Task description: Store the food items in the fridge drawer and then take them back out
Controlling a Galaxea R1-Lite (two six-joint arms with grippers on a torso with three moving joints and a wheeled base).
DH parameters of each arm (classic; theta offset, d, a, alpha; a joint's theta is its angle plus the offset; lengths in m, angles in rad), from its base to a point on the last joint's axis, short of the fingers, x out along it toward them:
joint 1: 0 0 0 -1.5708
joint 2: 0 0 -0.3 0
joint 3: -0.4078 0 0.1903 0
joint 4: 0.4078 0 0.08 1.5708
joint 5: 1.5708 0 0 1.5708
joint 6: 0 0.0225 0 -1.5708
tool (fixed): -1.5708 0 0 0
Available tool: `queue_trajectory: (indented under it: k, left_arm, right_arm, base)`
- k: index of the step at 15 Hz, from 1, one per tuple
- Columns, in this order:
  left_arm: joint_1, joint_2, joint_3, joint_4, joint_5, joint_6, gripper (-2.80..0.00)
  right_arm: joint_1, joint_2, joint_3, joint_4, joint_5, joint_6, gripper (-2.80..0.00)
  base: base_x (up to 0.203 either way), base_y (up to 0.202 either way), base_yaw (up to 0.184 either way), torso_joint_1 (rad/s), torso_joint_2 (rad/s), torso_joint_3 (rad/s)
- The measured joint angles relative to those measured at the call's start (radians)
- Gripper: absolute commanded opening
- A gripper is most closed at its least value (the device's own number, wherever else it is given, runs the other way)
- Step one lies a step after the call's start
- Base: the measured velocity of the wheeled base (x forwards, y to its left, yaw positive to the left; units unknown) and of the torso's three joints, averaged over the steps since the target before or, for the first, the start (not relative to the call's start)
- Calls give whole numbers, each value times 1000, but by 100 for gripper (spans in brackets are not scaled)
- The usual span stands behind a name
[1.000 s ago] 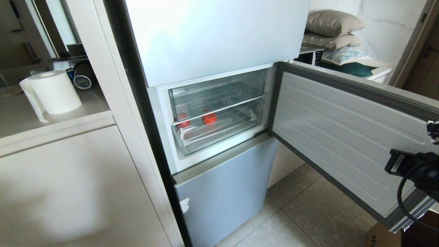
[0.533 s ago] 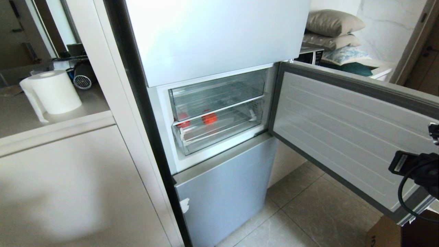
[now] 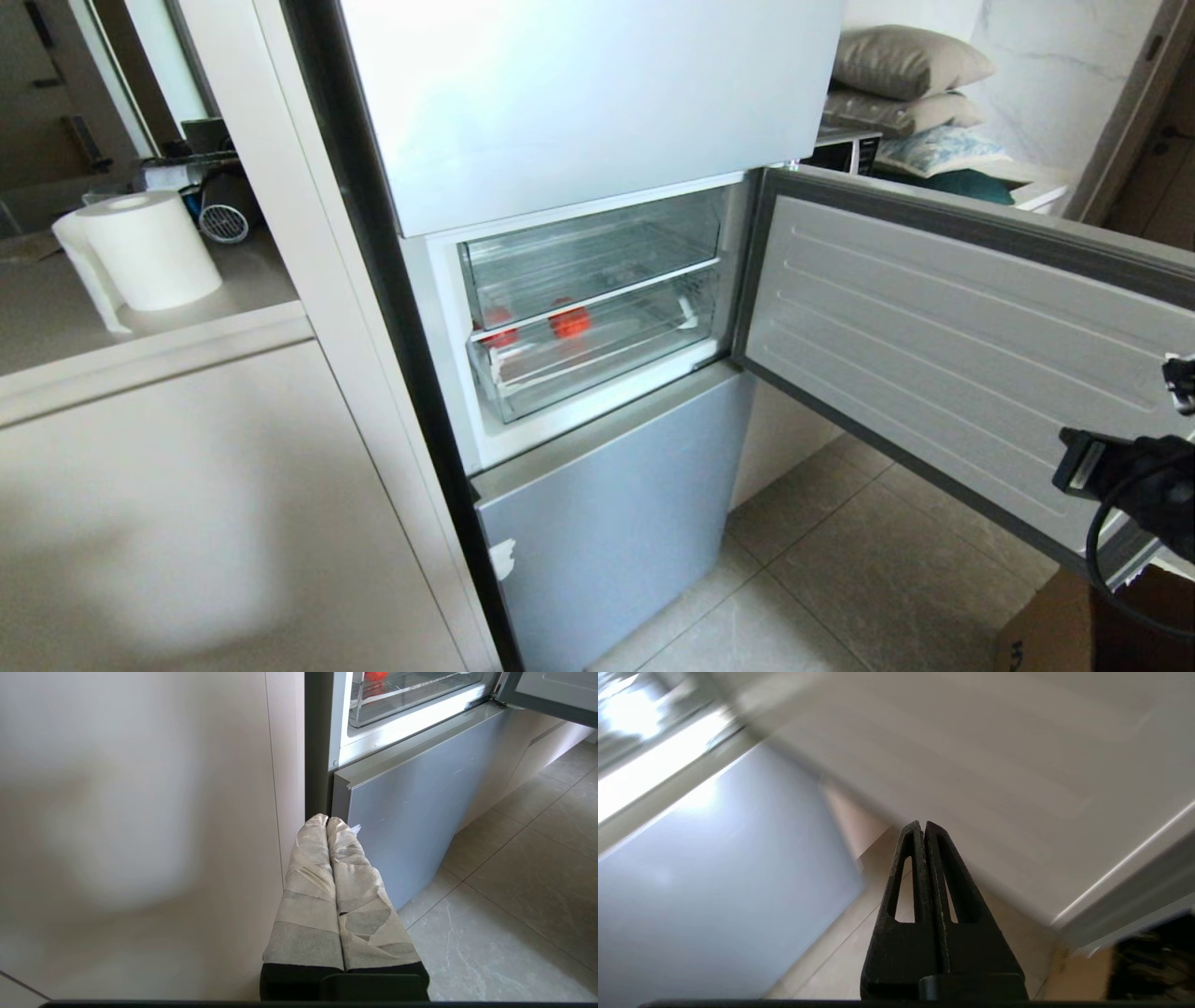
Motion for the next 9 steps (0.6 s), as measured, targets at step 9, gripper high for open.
queue_trajectory:
  k: [9]
  left_arm:
    - [0,0,0,0,0,0,-280]
  right_arm:
    - [166,-573,321,297,143,-58,-280]
  base:
    - [0,0,0,0,0,0]
